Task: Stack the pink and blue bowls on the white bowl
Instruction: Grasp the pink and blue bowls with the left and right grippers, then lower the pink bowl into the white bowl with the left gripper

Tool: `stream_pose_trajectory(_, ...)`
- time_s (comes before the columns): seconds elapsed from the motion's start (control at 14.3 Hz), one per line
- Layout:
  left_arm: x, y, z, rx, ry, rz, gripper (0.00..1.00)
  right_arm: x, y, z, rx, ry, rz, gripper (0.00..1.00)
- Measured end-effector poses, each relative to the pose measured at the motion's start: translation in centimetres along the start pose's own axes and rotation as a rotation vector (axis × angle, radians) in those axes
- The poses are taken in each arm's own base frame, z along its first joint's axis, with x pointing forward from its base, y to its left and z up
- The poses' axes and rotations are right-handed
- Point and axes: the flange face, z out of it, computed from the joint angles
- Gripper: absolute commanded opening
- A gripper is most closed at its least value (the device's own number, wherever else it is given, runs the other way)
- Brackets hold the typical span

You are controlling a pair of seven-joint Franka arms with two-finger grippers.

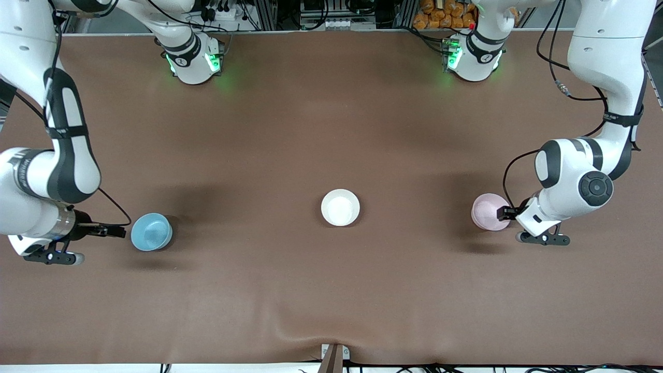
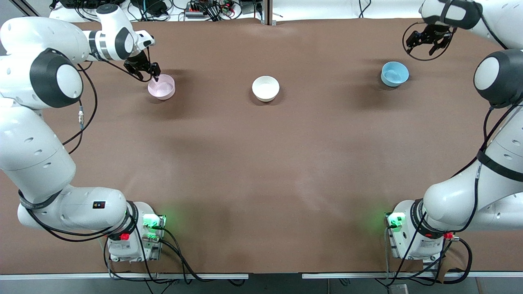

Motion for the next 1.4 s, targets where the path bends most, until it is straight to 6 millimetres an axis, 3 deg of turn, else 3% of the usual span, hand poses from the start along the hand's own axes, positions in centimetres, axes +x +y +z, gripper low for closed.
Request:
stream_pose_trajectory(0.21,0.0,0.5,0.3,-0.004,-0.004,0.007,0.53,0.0,-0.8,1.5,0.004,-0.009,-0.011,1.00)
stream_pose_trajectory(0.42,-0.2,0.7,0.7,-0.006,-0.011,0.010,0.43,0.1,-1.0,4.4,0.003,-0.013,-0.010,1.00)
stream_pose_trajectory(0.49,-0.2,0.6,0.8,-0.007,-0.014,0.008,0.32,0.1,-1.0,5.2,0.003,-0.018,-0.005,1.00)
stream_pose_trajectory(0.63,-0.3,0.5,1.1,-0.007,-0.018,0.007,0.00,0.0,-1.2,6.1,0.004,-0.027,0.001,1.00)
stream_pose_trajectory(0.84,-0.3,0.5,1.1,-0.007,-0.019,0.006,0.00,-0.1,-1.2,6.8,0.004,-0.038,0.008,1.00)
stream_pose_trajectory(0.91,-0.1,0.6,0.8,-0.011,-0.013,0.005,0.00,-0.2,-1.2,7.1,0.004,-0.044,0.009,0.89)
stream_pose_trajectory(1.05,0.1,0.9,-0.3,-0.033,-0.003,-0.011,0.00,-0.5,-1.1,8.1,0.003,-0.061,0.011,0.37)
stream_pose_trajectory(1.12,0.3,1.1,-1.0,-0.046,0.002,-0.020,0.00,-0.6,-1.1,8.4,0.003,-0.066,0.012,0.15)
stream_pose_trajectory(1.19,0.6,1.6,-1.8,-0.059,0.004,-0.019,0.00,-0.6,-1.0,8.7,0.003,-0.070,0.014,0.00)
stream_pose_trajectory(1.4,2.5,4.3,-5.1,-0.088,0.029,-0.019,0.00,-0.6,-0.9,9.0,0.002,-0.073,0.016,0.00)
